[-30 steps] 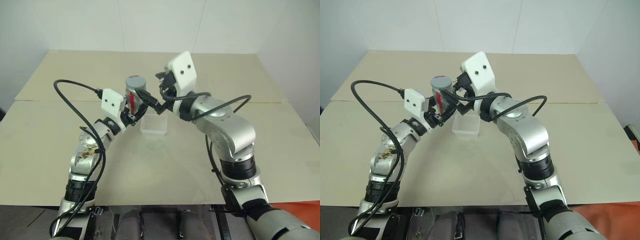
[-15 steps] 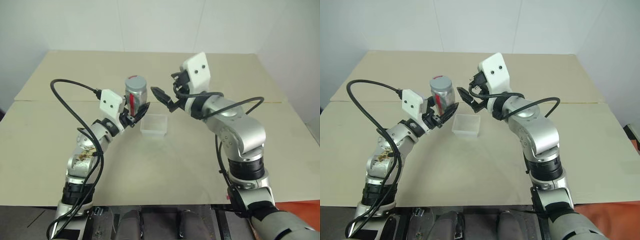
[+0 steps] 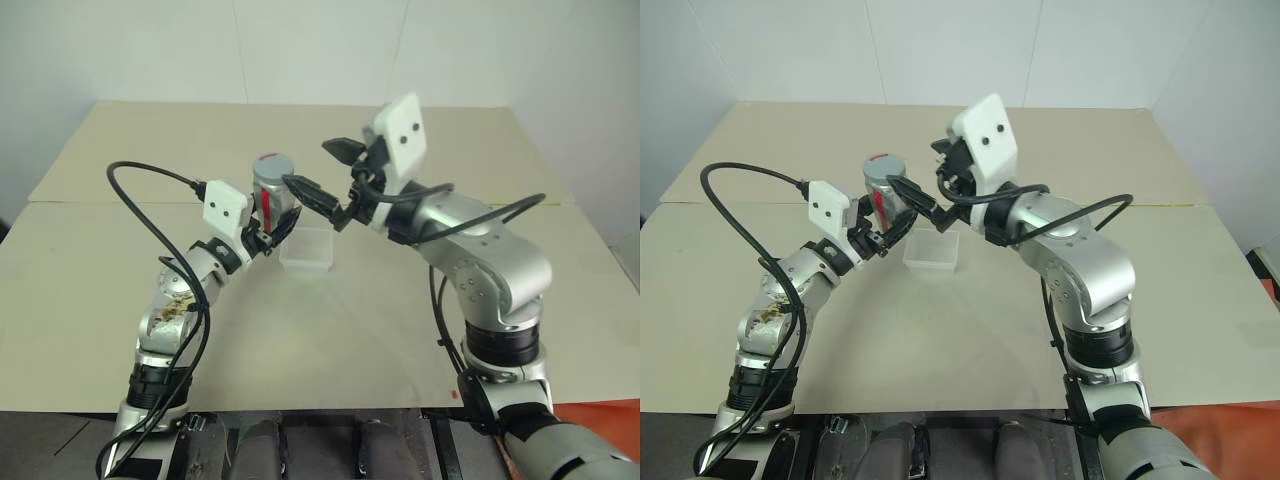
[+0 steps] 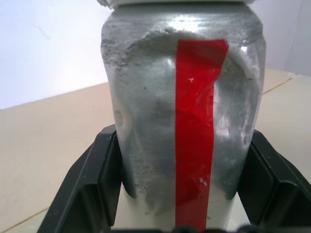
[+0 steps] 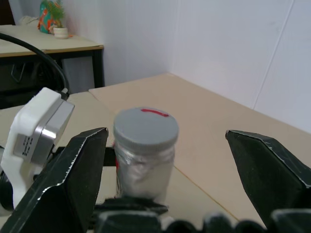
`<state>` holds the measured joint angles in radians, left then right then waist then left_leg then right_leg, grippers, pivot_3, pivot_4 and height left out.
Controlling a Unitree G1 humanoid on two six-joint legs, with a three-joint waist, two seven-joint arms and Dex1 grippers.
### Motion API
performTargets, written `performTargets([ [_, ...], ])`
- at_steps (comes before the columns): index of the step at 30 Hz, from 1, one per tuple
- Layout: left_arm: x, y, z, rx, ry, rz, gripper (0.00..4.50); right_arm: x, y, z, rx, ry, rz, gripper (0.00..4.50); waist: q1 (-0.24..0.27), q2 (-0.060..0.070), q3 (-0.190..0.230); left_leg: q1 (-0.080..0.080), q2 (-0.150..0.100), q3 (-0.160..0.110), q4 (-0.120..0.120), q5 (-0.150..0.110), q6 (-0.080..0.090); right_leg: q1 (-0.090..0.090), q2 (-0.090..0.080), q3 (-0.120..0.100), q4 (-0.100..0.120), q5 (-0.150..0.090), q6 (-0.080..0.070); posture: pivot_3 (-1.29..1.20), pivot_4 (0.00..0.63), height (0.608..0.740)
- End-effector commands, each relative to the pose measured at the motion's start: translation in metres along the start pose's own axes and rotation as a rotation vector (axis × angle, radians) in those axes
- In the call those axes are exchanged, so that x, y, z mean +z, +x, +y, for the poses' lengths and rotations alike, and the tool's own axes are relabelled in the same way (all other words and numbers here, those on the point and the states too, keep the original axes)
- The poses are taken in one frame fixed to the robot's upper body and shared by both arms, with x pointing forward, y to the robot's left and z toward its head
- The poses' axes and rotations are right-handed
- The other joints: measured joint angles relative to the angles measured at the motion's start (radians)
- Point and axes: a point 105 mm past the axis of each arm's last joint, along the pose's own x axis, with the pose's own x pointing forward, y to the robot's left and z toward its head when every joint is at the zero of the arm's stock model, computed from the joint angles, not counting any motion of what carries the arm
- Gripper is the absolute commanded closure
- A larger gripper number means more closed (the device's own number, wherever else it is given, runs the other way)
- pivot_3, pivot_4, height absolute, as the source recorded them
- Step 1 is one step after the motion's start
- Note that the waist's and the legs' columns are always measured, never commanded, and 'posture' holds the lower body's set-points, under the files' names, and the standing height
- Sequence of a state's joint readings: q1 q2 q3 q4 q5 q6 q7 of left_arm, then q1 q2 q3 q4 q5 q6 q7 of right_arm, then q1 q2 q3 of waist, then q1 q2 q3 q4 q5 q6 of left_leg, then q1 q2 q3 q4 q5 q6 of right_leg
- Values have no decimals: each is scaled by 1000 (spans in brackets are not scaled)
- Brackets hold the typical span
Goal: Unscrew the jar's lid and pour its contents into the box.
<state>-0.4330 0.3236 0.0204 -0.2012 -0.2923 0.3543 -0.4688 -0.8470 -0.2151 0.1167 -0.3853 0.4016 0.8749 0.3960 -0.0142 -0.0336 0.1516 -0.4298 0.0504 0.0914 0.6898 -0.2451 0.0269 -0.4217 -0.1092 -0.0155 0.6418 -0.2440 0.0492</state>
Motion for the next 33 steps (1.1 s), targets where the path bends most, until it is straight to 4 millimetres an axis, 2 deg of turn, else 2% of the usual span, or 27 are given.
performTargets([
  [1, 17, 3, -8, -18, 24, -61, 1663, 13, 13, 5, -12, -71, -40, 33, 1, 0, 0, 0, 0, 0, 0, 0, 0, 0, 0, 0, 0, 0, 0, 0, 150, 740],
  [7, 17, 1, -10, -15, 23, -65, 1663, 11, 31, -1, -66, -104, -26, 33, 2, 0, 0, 0, 0, 1, 0, 1, -1, 0, 0, 0, 0, 0, 0, 0, 150, 740],
  [14, 18, -1, -8, -8, 27, -63, 1663, 6, 34, -11, -117, -99, -5, 33, 1, 0, 0, 0, 0, 2, 0, 1, -2, 0, 0, 0, 0, 0, 0, 0, 150, 740],
  [20, 19, -2, -7, -3, 28, -60, 1663, 4, 29, -15, -137, -93, 4, 33, 1, 0, 0, 0, 0, 2, 0, 1, -2, 0, 0, 0, 0, 0, 0, 0, 150, 740],
  [33, 21, -2, -2, 3, 31, -61, 1663, -4, 3, -23, -174, -98, 31, 33, 1, 0, 0, 0, 0, 1, 0, 0, -1, 0, 0, 0, 0, 0, 0, 0, 150, 740],
])
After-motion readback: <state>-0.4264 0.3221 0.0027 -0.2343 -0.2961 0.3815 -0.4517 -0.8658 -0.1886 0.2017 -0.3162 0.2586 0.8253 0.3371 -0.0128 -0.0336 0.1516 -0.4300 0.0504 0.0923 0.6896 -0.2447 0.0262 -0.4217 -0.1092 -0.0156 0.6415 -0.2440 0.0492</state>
